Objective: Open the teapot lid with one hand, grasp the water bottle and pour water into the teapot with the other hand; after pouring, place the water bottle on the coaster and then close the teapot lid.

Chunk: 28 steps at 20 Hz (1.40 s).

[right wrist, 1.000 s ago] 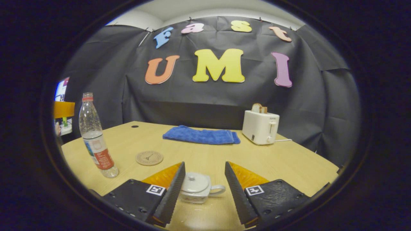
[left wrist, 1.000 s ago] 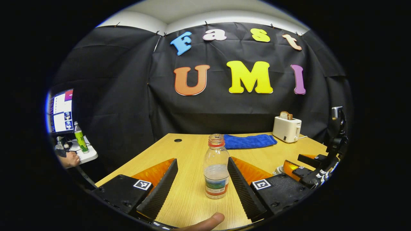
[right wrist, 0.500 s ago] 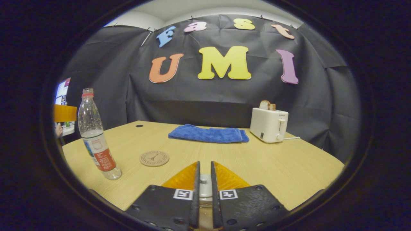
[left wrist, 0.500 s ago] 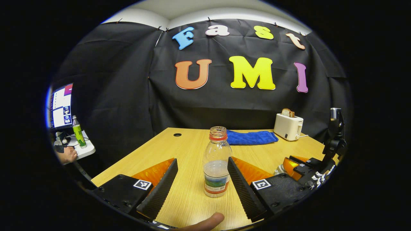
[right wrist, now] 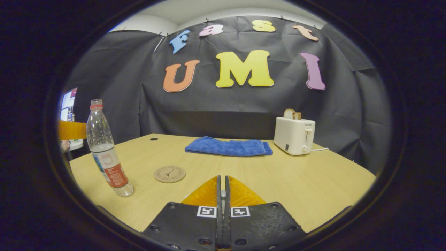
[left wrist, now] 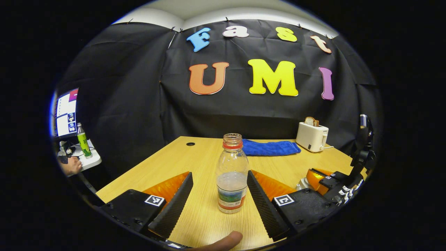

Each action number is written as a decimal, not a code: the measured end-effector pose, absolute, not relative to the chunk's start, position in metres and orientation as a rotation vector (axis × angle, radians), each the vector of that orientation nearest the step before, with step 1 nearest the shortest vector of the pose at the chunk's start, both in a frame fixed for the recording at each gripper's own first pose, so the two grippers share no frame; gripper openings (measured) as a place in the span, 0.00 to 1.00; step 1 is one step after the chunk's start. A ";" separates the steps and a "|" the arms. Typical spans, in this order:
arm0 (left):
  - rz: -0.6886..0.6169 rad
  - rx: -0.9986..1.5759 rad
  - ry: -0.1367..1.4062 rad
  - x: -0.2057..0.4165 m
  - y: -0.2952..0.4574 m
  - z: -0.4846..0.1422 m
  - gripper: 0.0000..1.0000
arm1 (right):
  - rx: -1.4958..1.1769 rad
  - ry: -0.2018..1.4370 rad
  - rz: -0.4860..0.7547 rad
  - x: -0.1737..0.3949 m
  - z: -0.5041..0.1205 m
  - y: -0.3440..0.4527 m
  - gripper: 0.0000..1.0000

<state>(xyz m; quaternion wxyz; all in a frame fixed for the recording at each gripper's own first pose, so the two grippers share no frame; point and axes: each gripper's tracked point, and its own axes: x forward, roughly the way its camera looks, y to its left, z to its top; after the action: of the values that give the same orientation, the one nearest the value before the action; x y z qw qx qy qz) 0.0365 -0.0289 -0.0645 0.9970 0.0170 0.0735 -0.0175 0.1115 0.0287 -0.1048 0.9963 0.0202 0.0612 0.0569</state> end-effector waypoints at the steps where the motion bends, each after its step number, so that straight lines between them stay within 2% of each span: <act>1: -0.037 0.025 0.149 0.037 -0.029 -0.066 0.98 | 0.050 0.091 0.113 0.107 -0.095 0.029 0.00; 9: -0.085 0.024 0.134 0.046 -0.044 -0.076 0.98 | 0.074 -0.023 0.053 0.070 -0.063 -0.006 0.00; 17: -0.095 0.052 0.085 0.067 -0.049 -0.086 0.98 | 0.102 0.018 0.043 0.056 -0.083 -0.032 0.00; 24: -0.127 0.044 0.018 0.084 -0.050 -0.095 0.98 | 0.079 -0.028 0.028 0.047 -0.080 -0.053 0.00; 28: -0.109 0.004 0.063 0.094 -0.042 -0.116 0.99 | 0.091 -0.022 0.048 0.048 -0.079 -0.053 0.00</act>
<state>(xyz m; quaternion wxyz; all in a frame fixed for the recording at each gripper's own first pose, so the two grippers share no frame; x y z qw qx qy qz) 0.0937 -0.0416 -0.1164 0.9980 0.0021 0.0315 -0.0546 0.0485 -0.0529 -0.0788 0.9986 0.0457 -0.0109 0.0240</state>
